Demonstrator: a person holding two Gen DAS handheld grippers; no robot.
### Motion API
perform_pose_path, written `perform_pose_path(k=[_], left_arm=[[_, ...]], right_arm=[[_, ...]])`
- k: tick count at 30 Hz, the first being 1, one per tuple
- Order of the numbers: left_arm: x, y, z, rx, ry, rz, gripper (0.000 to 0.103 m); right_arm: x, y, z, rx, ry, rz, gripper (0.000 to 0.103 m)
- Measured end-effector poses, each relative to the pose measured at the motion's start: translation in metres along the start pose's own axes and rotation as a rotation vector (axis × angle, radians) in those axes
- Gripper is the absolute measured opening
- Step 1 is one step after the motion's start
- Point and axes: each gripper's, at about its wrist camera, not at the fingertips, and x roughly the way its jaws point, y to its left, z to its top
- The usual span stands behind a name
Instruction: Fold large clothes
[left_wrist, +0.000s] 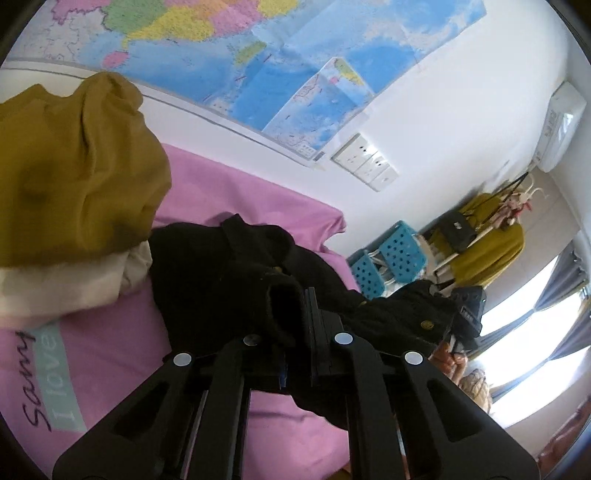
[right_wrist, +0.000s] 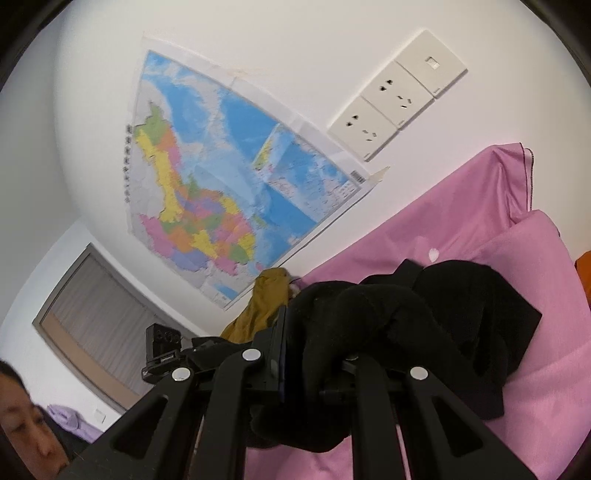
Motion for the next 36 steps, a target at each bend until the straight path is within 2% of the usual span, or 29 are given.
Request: perform_pose_path(k=[5, 11, 15, 22, 25, 28, 29, 32, 34, 36], left_arm=[[0.021, 0.009, 0.012, -0.017, 0.026, 0.007, 0.008], [0.04, 0.022, 0.045, -0.049, 0.03, 0.023, 0.008], [0.07, 0.039, 0.068, -0.09, 0.06, 0.075, 0.008], [0.131, 0.077, 0.084, -0.171, 0.146, 0.18, 0.013], [0.143, 0.086, 0.084, -0.191, 0.163, 0.207, 0.023], [0.139, 0.079, 0.084, -0.148, 0.147, 0.193, 0.048], [0.133, 0.074, 0.084, -0.129, 0.126, 0.168, 0.062], [0.107, 0.058, 0.083, -0.075, 0.033, 0.041, 0.082], [0.101, 0.043, 0.077, -0.01, 0.041, 0.03, 0.084], [0.108, 0.018, 0.061, 0.115, 0.096, 0.071, 0.085]], right_arm=[[0.017, -0.021, 0.015, 0.073, -0.002, -0.001, 0.011], [0.036, -0.041, 0.036, 0.136, -0.009, -0.022, 0.011], [0.055, -0.065, 0.048, 0.203, 0.004, -0.068, 0.011], [0.095, -0.127, 0.052, 0.364, 0.058, -0.184, 0.011], [0.108, -0.149, 0.049, 0.432, 0.079, -0.23, 0.011], [0.12, -0.16, 0.046, 0.472, 0.097, -0.238, 0.013], [0.122, -0.162, 0.046, 0.477, 0.104, -0.239, 0.013], [0.126, -0.162, 0.047, 0.481, 0.112, -0.239, 0.016], [0.125, -0.163, 0.048, 0.489, 0.114, -0.233, 0.019], [0.127, -0.163, 0.048, 0.496, 0.12, -0.227, 0.027]])
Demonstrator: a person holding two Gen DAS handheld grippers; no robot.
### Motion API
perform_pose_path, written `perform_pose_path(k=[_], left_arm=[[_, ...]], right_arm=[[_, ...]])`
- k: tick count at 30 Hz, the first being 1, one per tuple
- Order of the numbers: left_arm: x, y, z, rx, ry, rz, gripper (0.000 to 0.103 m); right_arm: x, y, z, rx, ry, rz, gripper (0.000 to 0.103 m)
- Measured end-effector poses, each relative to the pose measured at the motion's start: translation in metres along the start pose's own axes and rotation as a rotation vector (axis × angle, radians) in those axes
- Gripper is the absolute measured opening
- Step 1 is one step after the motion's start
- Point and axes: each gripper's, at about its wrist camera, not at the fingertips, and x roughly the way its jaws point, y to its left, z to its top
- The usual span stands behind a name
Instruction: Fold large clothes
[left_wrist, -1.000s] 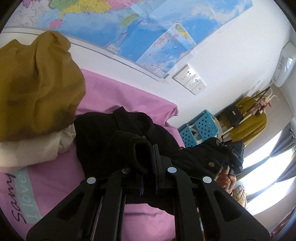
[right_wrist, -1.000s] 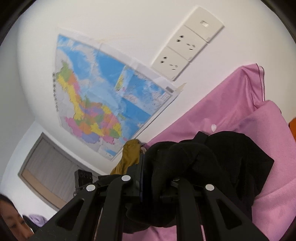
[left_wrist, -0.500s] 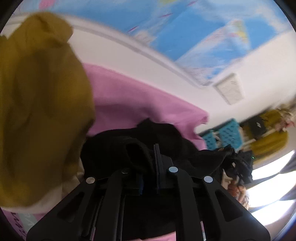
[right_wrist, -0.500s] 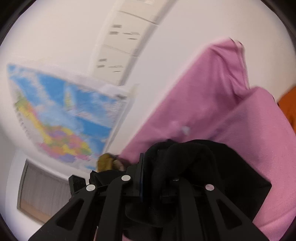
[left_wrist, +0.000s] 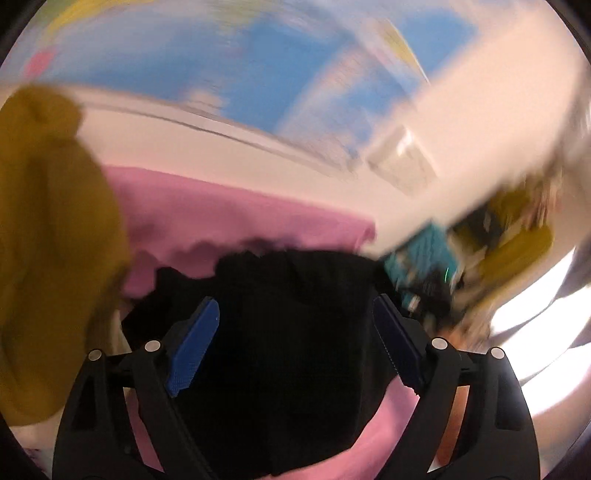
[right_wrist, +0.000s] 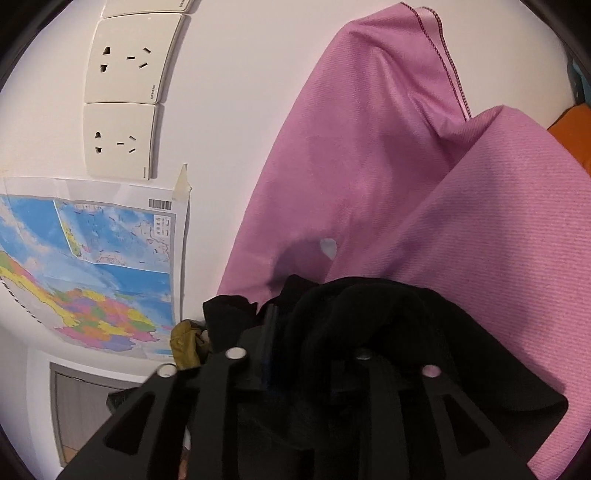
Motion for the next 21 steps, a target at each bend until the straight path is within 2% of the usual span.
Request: perform_pose_path(k=[1, 2, 3, 4, 5, 6, 8, 10, 12, 13, 14, 16, 19, 20, 21], left_arm=[[0.006, -0.009, -0.006, 0.04, 0.027, 0.006, 0.086], [0.018, -0.02, -0.015, 0.094, 0.083, -0.001, 0.088], [0.031, -0.028, -0.024, 0.136, 0.135, 0.0, 0.088], [0.041, -0.033, -0.029, 0.161, 0.157, 0.02, 0.088], [0.053, -0.036, -0.033, 0.191, 0.178, 0.062, 0.086], [0.068, -0.037, -0.037, 0.212, 0.202, 0.12, 0.081], [0.083, -0.031, -0.038, 0.181, 0.234, 0.12, 0.073], [0.091, -0.023, -0.034, 0.153, 0.228, 0.107, 0.057], [0.093, -0.014, -0.031, 0.118, 0.225, 0.087, 0.033], [0.094, -0.013, -0.03, 0.109, 0.223, 0.084, 0.028], [0.094, -0.012, -0.029, 0.109, 0.213, 0.09, 0.018], [0.088, -0.011, -0.027, 0.109, 0.179, 0.13, 0.015], [0.081, -0.009, -0.023, 0.085, 0.115, 0.13, 0.014], [0.078, -0.008, -0.022, 0.08, 0.095, 0.132, 0.014], [0.074, -0.009, -0.02, 0.086, 0.082, 0.131, 0.014]], right_arm=[[0.0, 0.0, 0.0, -0.001, 0.001, -0.005, 0.029], [0.0, 0.0, 0.0, 0.0, 0.002, -0.007, 0.039], [-0.002, 0.002, 0.0, -0.013, -0.006, -0.01, 0.061], [-0.006, 0.006, -0.001, -0.039, -0.024, -0.031, 0.072], [-0.009, 0.01, -0.001, -0.064, -0.039, -0.041, 0.078], [-0.012, 0.014, -0.002, -0.09, -0.046, -0.045, 0.078], [-0.016, 0.024, -0.006, -0.159, -0.036, -0.057, 0.078], [-0.018, 0.041, -0.017, -0.302, -0.031, -0.127, 0.078], [-0.015, 0.055, -0.031, -0.437, -0.016, -0.21, 0.078], [-0.012, 0.06, -0.039, -0.503, -0.003, -0.249, 0.078], [-0.01, 0.064, -0.045, -0.552, 0.008, -0.279, 0.078], [-0.002, 0.069, -0.058, -0.65, 0.024, -0.357, 0.077], [0.015, 0.07, -0.075, -0.785, 0.066, -0.49, 0.07], [0.018, 0.067, -0.076, -0.814, 0.068, -0.533, 0.056], [0.022, 0.062, -0.077, -0.842, 0.07, -0.585, 0.025]])
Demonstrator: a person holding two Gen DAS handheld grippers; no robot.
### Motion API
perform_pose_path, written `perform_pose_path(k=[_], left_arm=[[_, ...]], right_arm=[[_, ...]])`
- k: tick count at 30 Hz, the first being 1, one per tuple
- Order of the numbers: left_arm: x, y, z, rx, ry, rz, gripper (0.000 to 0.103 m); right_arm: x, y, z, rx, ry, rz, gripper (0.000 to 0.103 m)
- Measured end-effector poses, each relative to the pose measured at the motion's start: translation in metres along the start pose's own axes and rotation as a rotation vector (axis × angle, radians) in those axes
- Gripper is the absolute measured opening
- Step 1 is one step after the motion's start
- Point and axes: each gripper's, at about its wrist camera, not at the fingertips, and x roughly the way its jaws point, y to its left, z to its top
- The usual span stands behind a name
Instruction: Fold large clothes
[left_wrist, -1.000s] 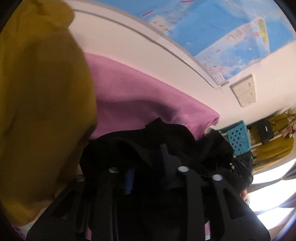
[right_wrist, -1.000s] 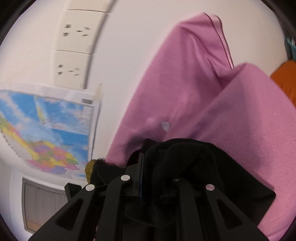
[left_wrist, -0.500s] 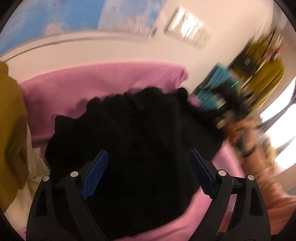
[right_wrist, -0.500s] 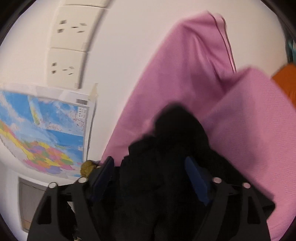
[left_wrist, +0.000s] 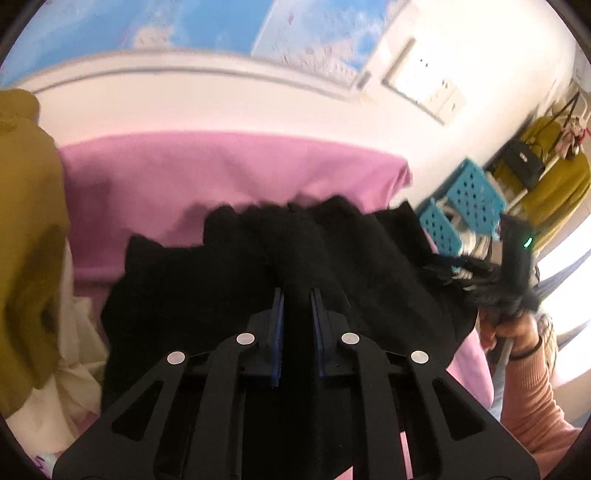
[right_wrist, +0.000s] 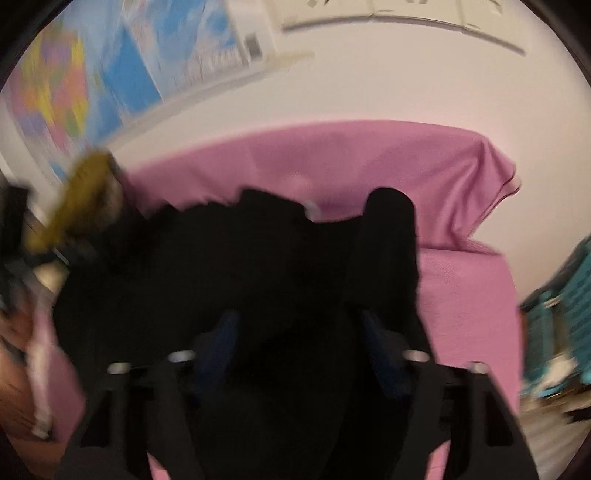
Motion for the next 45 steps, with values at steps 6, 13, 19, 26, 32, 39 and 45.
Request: perform_pose_path(k=[6, 13, 19, 26, 32, 39, 45], left_arm=[[0.017, 0.002, -0.007, 0.035, 0.037, 0.109, 0.024], [0.033, 0.016, -0.023, -0.016, 0.075, 0.126, 0.036], [-0.058, 0.023, -0.058, -0.041, -0.167, 0.148, 0.086], [-0.092, 0.048, -0.145, -0.173, -0.122, 0.042, 0.086], [-0.041, 0.073, -0.164, -0.38, -0.019, -0.127, 0.094], [-0.017, 0.068, -0.135, -0.457, -0.102, -0.181, 0.082], [-0.046, 0.046, -0.123, -0.389, -0.187, -0.16, 0.029]], right_arm=[[-0.011, -0.04, -0.01, 0.117, -0.089, -0.015, 0.002], [-0.016, -0.052, -0.023, 0.263, -0.079, 0.05, 0.025], [-0.087, -0.06, -0.076, 0.392, -0.274, 0.215, 0.066], [-0.077, -0.054, -0.162, 0.559, -0.196, 0.422, 0.078], [-0.035, -0.033, -0.158, 0.613, -0.162, 0.497, 0.078], [-0.022, -0.036, -0.136, 0.644, -0.214, 0.42, 0.042], [-0.06, -0.024, -0.129, 0.55, -0.299, 0.417, 0.027]])
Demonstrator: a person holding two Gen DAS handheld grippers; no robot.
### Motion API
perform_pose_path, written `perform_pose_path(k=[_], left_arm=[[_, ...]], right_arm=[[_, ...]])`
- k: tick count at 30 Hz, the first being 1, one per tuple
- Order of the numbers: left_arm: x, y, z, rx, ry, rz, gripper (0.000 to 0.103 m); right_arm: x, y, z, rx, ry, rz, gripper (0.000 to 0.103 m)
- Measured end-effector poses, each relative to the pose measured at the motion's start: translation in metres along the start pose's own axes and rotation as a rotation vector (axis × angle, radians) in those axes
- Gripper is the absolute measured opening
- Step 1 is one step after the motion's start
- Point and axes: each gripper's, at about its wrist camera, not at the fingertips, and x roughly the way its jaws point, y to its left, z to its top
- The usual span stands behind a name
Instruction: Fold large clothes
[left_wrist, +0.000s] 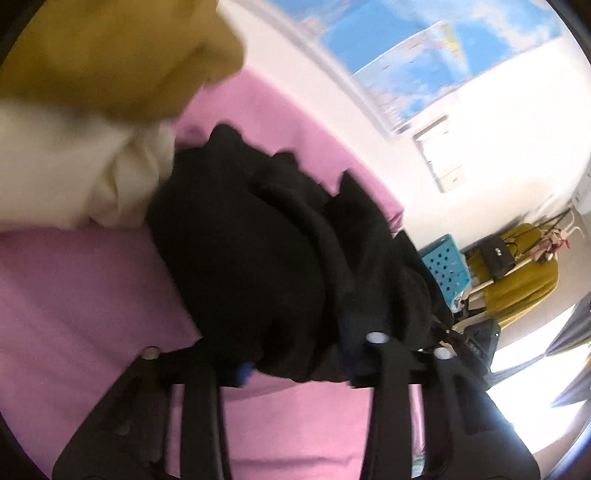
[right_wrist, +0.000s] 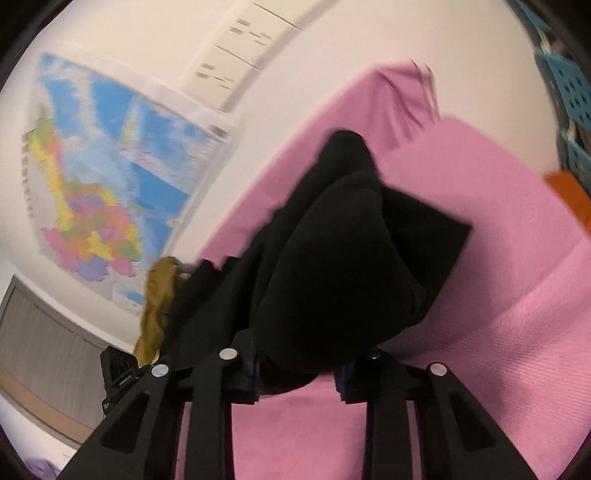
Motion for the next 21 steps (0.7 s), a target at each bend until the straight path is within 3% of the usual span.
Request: perform_pose_path(k=[4, 7, 9, 11, 12, 13, 14, 15, 16, 19, 21], left_arm=[[-0.041, -0.023, -0.016, 0.096, -0.021, -0.053, 0.028], [-0.063, -0.024, -0.05, 0.147, 0.017, -0.107, 0.029], [-0.061, -0.012, -0.076, 0.146, 0.089, -0.112, 0.033], [-0.046, 0.001, -0.106, 0.149, 0.176, -0.064, 0.036], [-0.046, 0.006, -0.114, 0.148, 0.181, -0.063, 0.039], [-0.049, 0.008, -0.116, 0.147, 0.173, -0.073, 0.041], [-0.055, 0.007, -0.116, 0.154, 0.159, -0.073, 0.051], [-0.063, 0.003, -0.113, 0.179, 0.137, -0.045, 0.056], [-0.069, -0.002, -0.111, 0.207, 0.121, -0.029, 0.056], [-0.101, -0.02, -0.103, 0.304, 0.034, -0.005, 0.062], [-0.119, -0.029, -0.094, 0.329, -0.02, -0.026, 0.074]], right_arm=[[-0.045, 0.038, -0.006, -0.144, -0.048, 0.052, 0.026], [-0.073, 0.035, -0.02, -0.161, -0.037, 0.064, 0.026], [-0.082, 0.018, -0.039, -0.146, 0.008, 0.021, 0.027], [-0.079, -0.005, -0.057, -0.1, 0.071, -0.041, 0.028], [-0.075, -0.016, -0.066, -0.078, 0.101, -0.075, 0.031], [-0.07, -0.026, -0.072, -0.057, 0.126, -0.105, 0.032], [-0.068, -0.033, -0.076, -0.032, 0.137, -0.119, 0.036], [-0.068, -0.037, -0.077, -0.011, 0.132, -0.111, 0.044], [-0.071, -0.036, -0.076, -0.009, 0.134, -0.118, 0.048], [-0.082, -0.018, -0.075, -0.111, 0.159, -0.159, 0.055], [-0.097, 0.002, -0.073, -0.205, 0.177, -0.195, 0.057]])
